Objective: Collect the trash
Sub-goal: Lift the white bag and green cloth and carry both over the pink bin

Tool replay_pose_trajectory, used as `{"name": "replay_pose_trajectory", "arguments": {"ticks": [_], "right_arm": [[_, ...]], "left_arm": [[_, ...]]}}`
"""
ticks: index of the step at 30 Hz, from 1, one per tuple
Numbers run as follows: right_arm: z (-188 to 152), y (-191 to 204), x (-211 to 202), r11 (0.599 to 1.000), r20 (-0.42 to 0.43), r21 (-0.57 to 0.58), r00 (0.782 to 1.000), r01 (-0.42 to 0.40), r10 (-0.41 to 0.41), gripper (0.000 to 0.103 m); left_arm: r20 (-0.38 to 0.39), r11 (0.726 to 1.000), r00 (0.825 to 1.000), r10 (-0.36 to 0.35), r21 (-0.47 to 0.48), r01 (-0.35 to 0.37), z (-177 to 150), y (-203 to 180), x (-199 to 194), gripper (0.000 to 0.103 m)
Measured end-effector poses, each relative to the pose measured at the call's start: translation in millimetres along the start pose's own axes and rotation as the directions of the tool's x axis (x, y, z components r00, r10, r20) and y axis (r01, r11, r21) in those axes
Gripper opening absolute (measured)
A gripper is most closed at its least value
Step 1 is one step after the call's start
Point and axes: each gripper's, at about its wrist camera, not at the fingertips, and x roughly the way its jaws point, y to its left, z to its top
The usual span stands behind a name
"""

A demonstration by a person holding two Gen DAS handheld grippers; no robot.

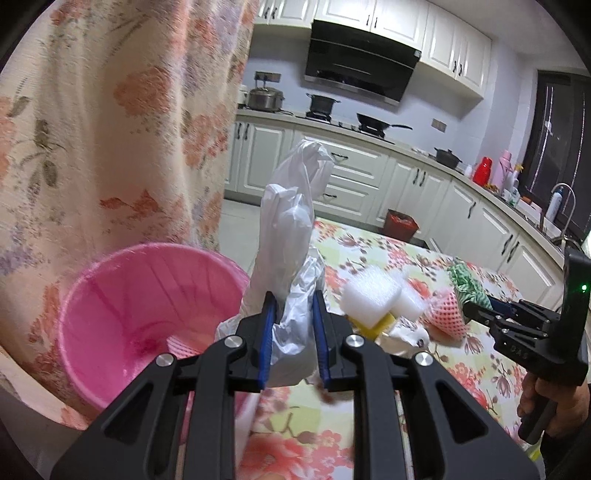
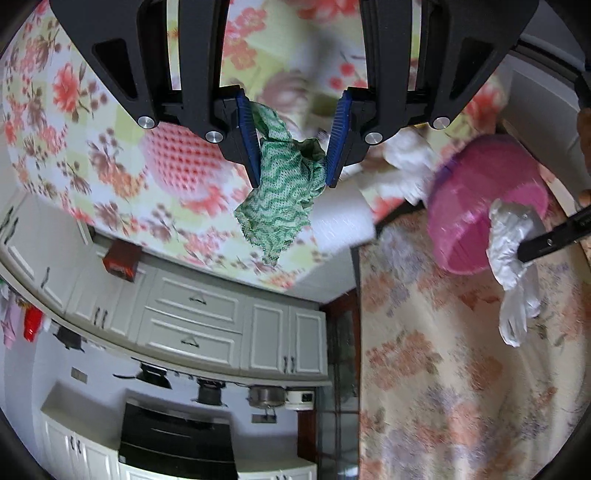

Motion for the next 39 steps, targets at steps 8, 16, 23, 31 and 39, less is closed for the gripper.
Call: {"name": "replay_pose_trajectory", "arguments": {"ticks": [8, 16, 23, 31, 39], "right_arm": [[34, 44, 1, 0.995, 0.052, -0.064, 0.995, -0.078, 0.081, 0.034], [60, 96, 9, 0.978, 0.075, -0.137, 0.983, -0.158, 0.169, 0.034], [76, 134, 24, 0.955, 0.058, -0.176, 0.966, -0.24, 0.254, 0.034], [87, 172, 40, 0.925, 0.037, -0.233, 0.947, -0.302, 0.318, 0.034], [92, 192, 61, 0.911, 0.019, -0.246, 0.939, -0.33, 0.344, 0.034]], "left_arm": [[0.047, 0.997, 0.997, 0.067, -0.029, -0.066, 11, 28, -19, 0.019], [0.077, 0.991, 0.989, 0.128, -0.044, -0.125, 20, 45, -33, 0.02], [0.086, 0.984, 0.982, 0.17, -0.065, -0.165, 23, 57, -37, 0.02], [0.085, 0.977, 0.975, 0.204, -0.088, -0.197, 26, 70, -37, 0.021], [0.079, 0.972, 0.972, 0.22, -0.1, -0.212, 27, 77, -34, 0.022]]}}
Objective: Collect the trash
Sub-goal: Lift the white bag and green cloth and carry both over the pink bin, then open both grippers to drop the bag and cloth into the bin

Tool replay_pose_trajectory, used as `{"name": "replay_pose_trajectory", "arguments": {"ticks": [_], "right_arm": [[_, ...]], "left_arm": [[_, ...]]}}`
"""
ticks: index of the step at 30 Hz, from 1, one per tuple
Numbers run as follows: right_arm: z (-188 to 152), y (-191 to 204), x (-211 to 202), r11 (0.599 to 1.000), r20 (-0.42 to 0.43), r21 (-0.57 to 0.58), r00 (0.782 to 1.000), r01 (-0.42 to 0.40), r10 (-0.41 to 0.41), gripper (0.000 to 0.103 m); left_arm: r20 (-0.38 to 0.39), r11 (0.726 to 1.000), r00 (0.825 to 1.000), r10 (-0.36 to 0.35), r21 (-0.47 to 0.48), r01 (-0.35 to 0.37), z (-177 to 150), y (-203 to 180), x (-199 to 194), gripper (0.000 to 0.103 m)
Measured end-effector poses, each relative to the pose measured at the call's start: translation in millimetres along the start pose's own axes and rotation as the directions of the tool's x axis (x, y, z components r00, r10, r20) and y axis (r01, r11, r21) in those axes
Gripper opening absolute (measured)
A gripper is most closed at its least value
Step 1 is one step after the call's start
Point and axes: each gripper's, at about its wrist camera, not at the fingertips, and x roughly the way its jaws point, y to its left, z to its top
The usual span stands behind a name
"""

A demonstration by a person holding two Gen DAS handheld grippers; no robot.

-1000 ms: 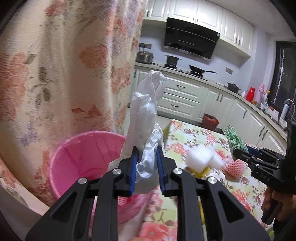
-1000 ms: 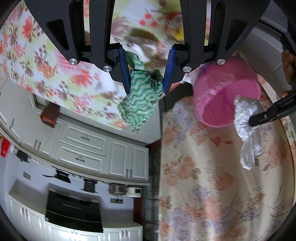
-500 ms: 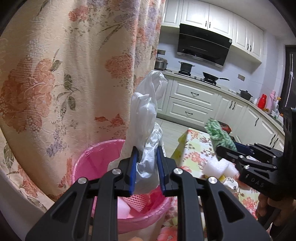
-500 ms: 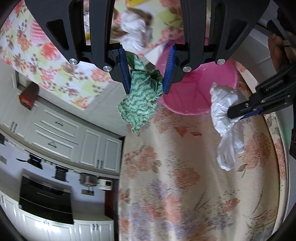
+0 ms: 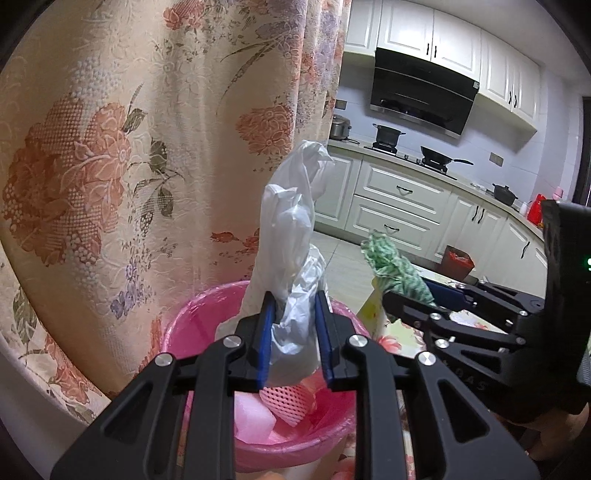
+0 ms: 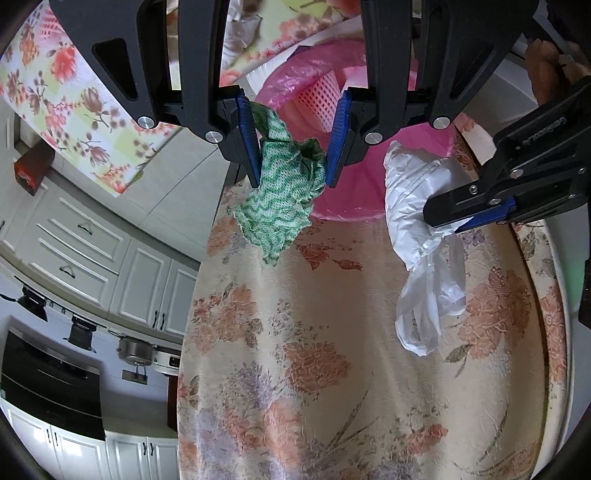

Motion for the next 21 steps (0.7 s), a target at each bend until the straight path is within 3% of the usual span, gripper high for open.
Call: {"name": "replay_pose_trajectory", "arguments": {"ticks": [3, 5, 7, 14, 21], "right_arm": [[0, -2, 8, 1.0, -0.001, 0.011, 1.0, -0.005, 0.005, 0.036], [0, -3, 14, 1.0, -0.007, 0.013, 1.0, -0.01, 0.01, 0.039], [-1, -2, 20, 1.0, -0.016, 0.008, 1.0, -0.016, 0.016, 0.05], [-7, -15, 16, 0.999, -0.013, 0.031, 1.0, 0.016, -0.016, 0.063], [-22, -43, -10, 0.994, 0.007, 0.076, 0.996, 0.083, -0.084, 0.068]], "left_arm": [[-0.004, 1.0, 1.0, 0.003, -0.004, -0.003, 0, 2, 1, 0.031], [-0.007, 1.0, 1.0, 0.007, -0.005, -0.007, 0, 0, 1, 0.046], [-0.008, 1.0, 1.0, 0.005, -0.014, -0.005, 1, 2, 1, 0.06], [-0.008, 1.0, 1.0, 0.007, -0.014, -0.007, 0, 3, 1, 0.06], [-0.011, 1.0, 1.0, -0.015, -0.005, 0.015, -3, -9, 1, 0.064]]}}
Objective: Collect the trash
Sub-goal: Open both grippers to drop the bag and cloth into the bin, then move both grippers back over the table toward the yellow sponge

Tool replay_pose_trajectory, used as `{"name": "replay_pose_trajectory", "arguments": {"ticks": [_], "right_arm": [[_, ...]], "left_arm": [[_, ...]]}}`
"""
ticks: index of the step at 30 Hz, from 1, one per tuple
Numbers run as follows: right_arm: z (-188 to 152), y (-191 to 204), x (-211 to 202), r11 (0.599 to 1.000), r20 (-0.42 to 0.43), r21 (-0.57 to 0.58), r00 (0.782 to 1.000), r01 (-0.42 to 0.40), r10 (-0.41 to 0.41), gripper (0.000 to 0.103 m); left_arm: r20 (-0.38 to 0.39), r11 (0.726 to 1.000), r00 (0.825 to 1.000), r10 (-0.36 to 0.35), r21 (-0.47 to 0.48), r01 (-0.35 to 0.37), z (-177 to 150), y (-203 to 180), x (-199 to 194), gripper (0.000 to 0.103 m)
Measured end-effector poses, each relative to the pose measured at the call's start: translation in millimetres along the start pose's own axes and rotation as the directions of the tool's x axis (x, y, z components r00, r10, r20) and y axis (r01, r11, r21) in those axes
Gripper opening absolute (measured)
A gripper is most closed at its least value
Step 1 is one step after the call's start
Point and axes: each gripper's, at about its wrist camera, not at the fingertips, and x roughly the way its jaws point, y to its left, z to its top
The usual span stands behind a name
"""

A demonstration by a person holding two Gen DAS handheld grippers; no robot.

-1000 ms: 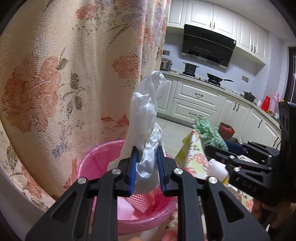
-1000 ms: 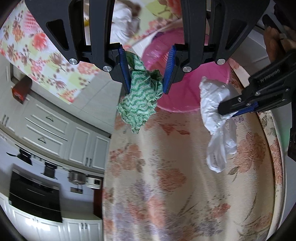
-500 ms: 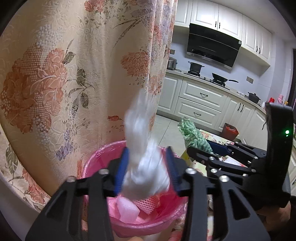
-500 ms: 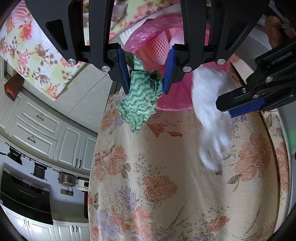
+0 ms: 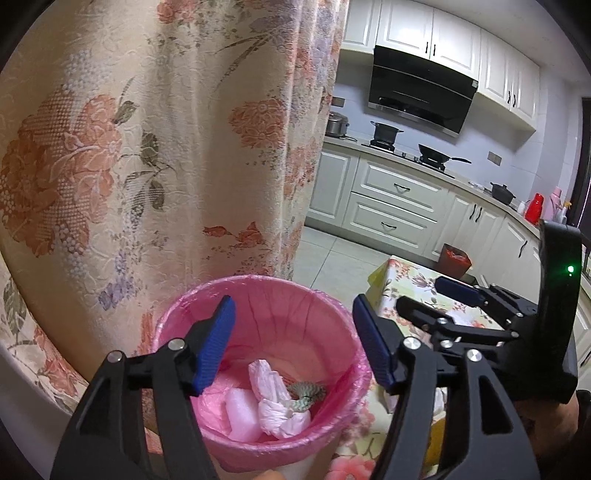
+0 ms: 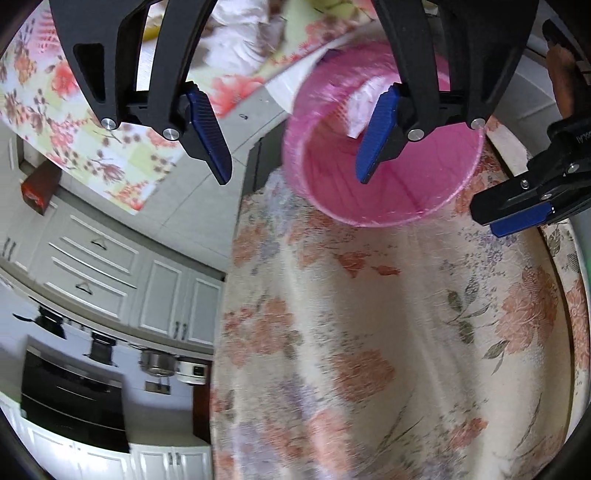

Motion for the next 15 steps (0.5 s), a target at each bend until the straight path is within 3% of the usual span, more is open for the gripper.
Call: {"name": "replay_pose_trajectory", "arguments": {"ticks": [15], "right_arm": [[-52, -70, -80, 0.975, 0.051, 0.088, 0.977, 0.204, -0.209, 0.075]], "left_arm": [[-0.008, 0.995, 0.997, -0.076, 0.062, 0.077, -16, -60, -8, 0.074]]}}
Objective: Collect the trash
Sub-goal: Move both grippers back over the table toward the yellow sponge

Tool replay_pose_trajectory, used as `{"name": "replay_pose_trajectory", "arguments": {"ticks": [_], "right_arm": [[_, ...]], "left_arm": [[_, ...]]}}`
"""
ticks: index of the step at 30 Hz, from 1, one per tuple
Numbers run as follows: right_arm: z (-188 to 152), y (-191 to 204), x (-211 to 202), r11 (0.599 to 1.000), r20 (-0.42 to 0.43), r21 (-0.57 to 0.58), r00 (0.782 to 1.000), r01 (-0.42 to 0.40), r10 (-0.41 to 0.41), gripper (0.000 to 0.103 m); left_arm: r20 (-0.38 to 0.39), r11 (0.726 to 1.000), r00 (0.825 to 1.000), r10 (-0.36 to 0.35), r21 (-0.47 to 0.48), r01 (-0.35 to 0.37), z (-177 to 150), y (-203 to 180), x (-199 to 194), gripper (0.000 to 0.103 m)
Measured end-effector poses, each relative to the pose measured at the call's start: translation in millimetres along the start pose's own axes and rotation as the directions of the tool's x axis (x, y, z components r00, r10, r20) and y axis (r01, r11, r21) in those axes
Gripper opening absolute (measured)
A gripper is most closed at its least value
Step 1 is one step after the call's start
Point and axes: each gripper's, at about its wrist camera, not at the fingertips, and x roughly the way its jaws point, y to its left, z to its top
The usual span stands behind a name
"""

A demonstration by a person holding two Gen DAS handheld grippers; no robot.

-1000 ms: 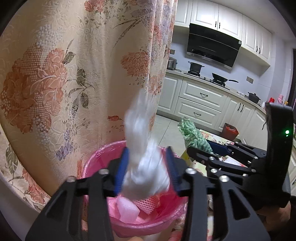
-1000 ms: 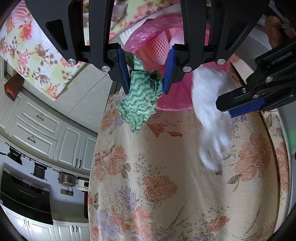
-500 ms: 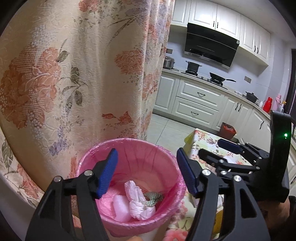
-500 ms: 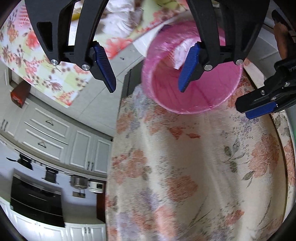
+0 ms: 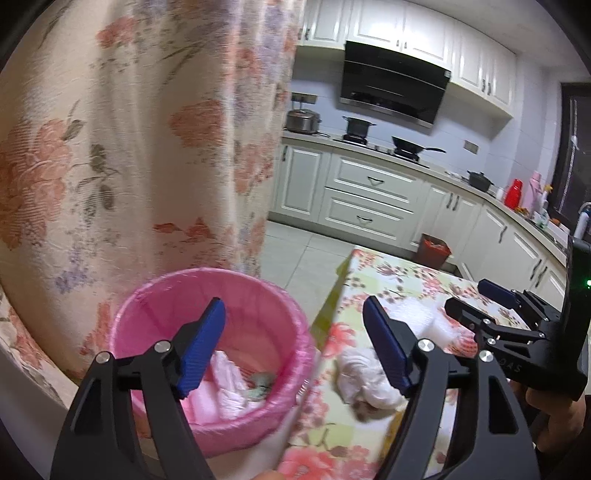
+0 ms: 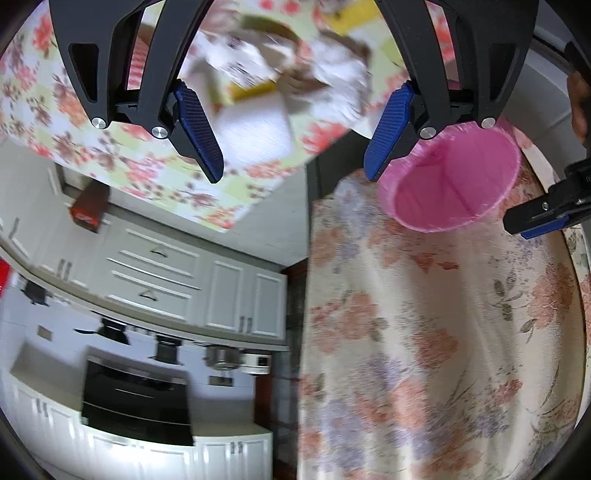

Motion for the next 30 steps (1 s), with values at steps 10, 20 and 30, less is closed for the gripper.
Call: {"name": "replay_pose_trajectory", "arguments": {"ticks": [10, 20, 30], "right_arm": [[-50, -45, -35, 0.994, -0.03, 0.067, 0.996, 0.081, -0.079, 0.077], [-90, -62, -52, 0.989, -0.065, 0.097, 0.992, 0.111, -0.105, 0.08], [-112, -68, -55, 0.986, -0.092, 0.114, 0.99, 0.119, -0.109, 0.081]], "left_arm": [[-0.042, 0.993, 0.996, -0.079, 0.082, 0.083, -26, -58, 0, 0.074], [-0.132, 0.983, 0.983, -0.127, 0.119, 0.142, -64, -96, 14, 0.074], [-0.235, 0.976, 0.962, -0.14, 0.129, 0.173, -102, -108, 36, 0.064]]}}
